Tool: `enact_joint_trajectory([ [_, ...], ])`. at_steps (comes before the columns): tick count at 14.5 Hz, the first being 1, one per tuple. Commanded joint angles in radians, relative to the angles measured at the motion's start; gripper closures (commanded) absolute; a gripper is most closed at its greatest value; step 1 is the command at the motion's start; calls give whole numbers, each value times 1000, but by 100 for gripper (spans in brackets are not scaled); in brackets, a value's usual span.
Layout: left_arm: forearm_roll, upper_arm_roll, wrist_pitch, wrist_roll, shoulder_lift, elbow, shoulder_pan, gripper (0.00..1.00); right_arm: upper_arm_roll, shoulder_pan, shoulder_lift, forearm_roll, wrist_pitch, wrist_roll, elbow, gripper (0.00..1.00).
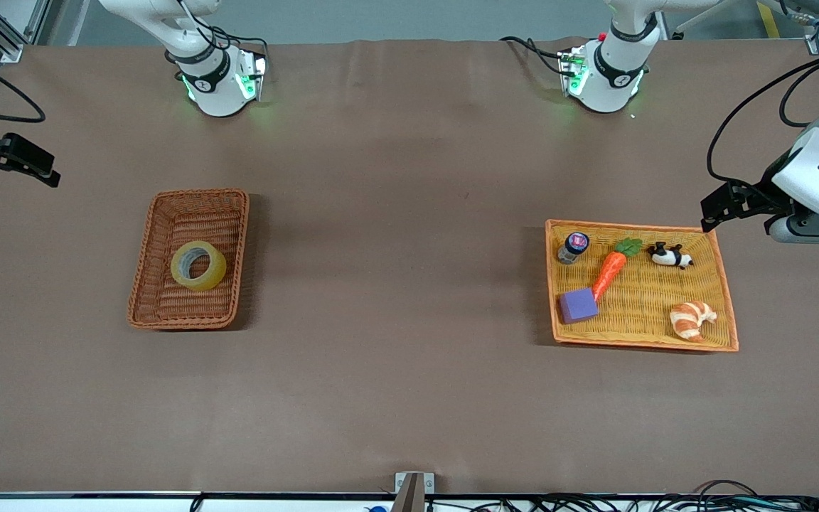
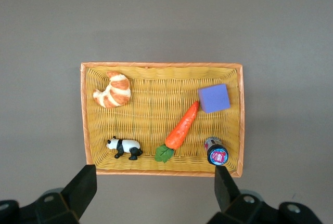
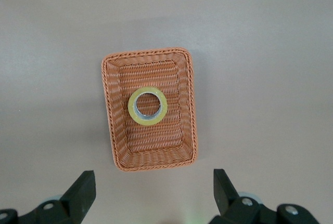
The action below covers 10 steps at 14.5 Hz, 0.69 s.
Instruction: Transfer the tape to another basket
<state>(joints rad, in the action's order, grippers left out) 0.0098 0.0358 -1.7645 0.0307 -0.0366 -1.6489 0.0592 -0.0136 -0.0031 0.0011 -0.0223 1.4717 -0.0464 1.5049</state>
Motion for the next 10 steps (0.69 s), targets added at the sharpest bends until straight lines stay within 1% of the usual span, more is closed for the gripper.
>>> enact_joint_trajectory([
  [1,21,7,-9,20,-16,31,-2,0,-3,-8,-7,39,19,13,14,0],
  [4,19,7,-9,44,-40,78,-2,0,-5,-2,-9,39,10,16,12,0],
  [10,21,7,-9,43,-42,81,-1,0,-6,5,-9,27,9,17,3,0],
])
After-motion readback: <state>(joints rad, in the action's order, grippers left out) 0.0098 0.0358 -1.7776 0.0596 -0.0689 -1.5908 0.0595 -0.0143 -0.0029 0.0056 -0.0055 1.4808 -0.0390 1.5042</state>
